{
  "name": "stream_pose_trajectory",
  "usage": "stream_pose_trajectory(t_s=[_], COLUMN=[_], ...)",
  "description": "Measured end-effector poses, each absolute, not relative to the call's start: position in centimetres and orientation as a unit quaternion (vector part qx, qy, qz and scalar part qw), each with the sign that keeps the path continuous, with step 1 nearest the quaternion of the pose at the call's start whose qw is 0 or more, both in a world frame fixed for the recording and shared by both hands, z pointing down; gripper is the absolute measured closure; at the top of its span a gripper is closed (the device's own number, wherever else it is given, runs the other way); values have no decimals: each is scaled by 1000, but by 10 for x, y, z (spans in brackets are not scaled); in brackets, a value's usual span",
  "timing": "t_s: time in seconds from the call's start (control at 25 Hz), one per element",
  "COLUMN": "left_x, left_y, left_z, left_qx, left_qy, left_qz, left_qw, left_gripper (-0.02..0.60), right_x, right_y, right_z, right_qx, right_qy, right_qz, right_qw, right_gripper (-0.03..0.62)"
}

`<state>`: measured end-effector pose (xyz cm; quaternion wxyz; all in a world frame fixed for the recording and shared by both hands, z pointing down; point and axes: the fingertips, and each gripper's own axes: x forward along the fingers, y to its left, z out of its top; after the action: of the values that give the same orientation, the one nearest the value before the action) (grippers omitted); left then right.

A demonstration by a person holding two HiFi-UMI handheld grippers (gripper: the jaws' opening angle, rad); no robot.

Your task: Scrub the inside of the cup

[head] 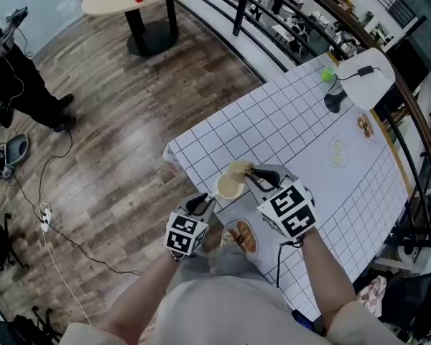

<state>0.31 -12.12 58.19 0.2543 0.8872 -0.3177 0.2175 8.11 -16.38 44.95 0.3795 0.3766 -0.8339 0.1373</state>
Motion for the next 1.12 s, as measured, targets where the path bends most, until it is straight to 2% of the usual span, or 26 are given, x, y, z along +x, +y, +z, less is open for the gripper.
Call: stream_pose_trajectory(t_s=[0.2, 0.32, 0.4, 0.64, 0.96, 1.12], left_x=[-8, -20, -27, -54, -66, -70], left_y=[-132, -150, -159, -164, -154, -139], left_z=[519, 466, 430, 314, 221, 191], left_qx=[892, 901, 908, 920, 926, 925], left_qy=[-343, -360, -366, -383, -376, -379], left_qz=[148, 113, 97, 64, 28, 11], left_qw=[254, 212, 177, 48, -19, -27], left_gripper=[494, 499, 525, 558, 568, 568], right_x=[80, 78, 78, 67, 58, 61], right_y=[-160, -161, -162, -163, -146, -124], right_z=[403, 364, 338, 267, 177, 156], right_qx=[412, 437, 453, 489, 529, 544], right_qy=[-839, -843, -844, -846, -829, -819], right_qz=[98, 61, 41, -30, -131, -152], right_qw=[342, 309, 284, 213, 125, 97], right_gripper=[536, 536, 536, 536, 536, 536])
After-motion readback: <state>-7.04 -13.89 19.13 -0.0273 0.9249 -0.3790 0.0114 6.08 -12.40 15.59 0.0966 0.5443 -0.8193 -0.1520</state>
